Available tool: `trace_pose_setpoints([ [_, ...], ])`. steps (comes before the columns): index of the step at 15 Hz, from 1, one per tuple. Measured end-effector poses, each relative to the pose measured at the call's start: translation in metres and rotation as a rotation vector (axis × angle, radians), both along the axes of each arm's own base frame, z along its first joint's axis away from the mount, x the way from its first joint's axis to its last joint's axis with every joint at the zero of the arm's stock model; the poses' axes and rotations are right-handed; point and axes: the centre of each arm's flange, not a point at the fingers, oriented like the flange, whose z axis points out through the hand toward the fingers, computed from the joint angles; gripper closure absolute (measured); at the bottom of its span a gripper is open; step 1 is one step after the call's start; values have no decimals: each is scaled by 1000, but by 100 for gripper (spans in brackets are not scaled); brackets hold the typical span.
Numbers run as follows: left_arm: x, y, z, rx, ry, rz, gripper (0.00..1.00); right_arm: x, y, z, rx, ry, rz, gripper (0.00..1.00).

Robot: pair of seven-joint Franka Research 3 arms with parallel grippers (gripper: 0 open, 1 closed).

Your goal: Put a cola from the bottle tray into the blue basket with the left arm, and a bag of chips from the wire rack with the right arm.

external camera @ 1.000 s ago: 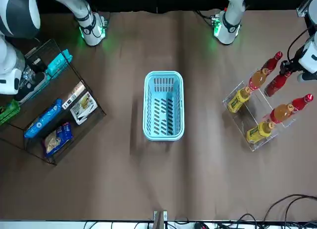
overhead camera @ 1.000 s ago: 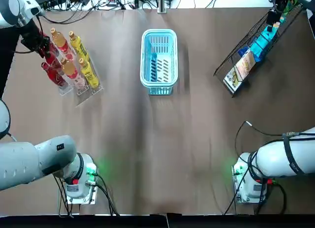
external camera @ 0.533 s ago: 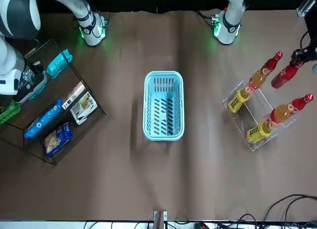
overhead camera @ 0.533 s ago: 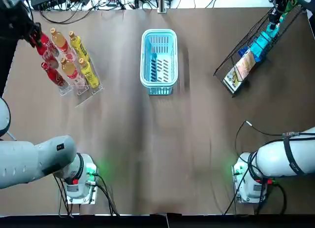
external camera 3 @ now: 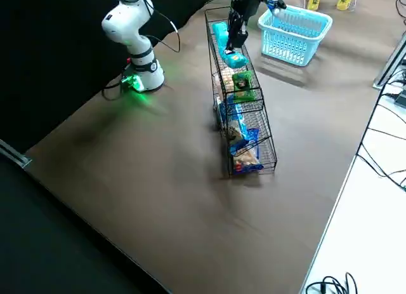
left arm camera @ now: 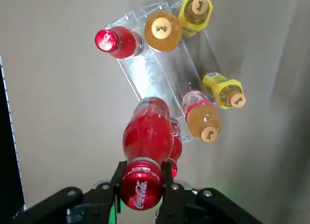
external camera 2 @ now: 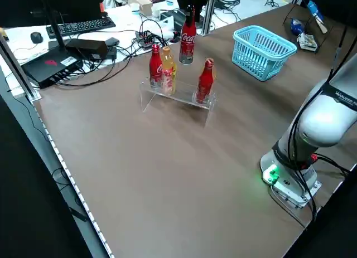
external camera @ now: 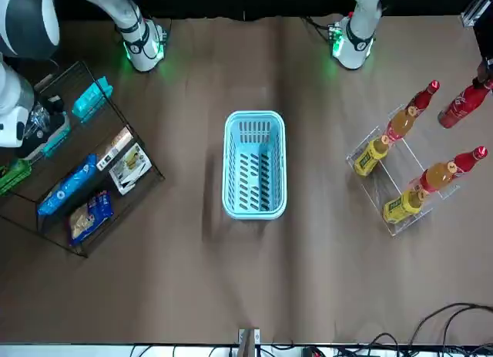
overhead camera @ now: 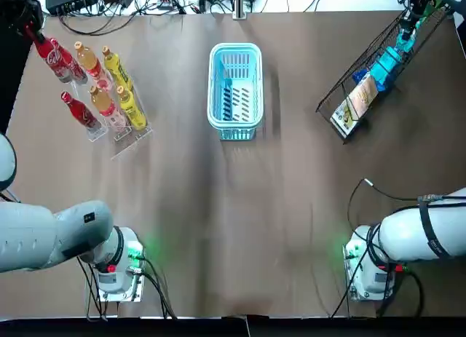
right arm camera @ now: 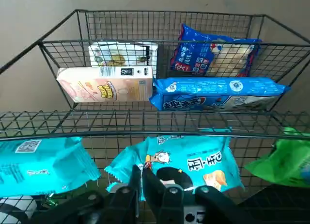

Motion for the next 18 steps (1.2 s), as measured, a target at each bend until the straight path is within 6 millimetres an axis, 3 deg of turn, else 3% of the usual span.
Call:
trace_pose_setpoints([
  [3,4,-20,4,10,21,43,68,0,2,12,0,-11,0,95],
  [4,5,-48,16,18,29,80,68,-1,3,26,-1,-15,-4,95],
  [6,5,-79,25,-26,27,130,68,-3,4,43,-1,-19,-10,95],
  [9,8,-120,26,-119,31,219,68,-7,6,68,1,-27,-10,95],
  [11,9,-160,24,-141,50,261,68,-8,15,78,2,-41,4,95],
  [14,19,-235,3,-145,80,301,68,-8,32,81,6,-48,29,95],
  [18,47,-324,-44,-181,54,393,68,-9,44,82,65,-65,-50,95],
])
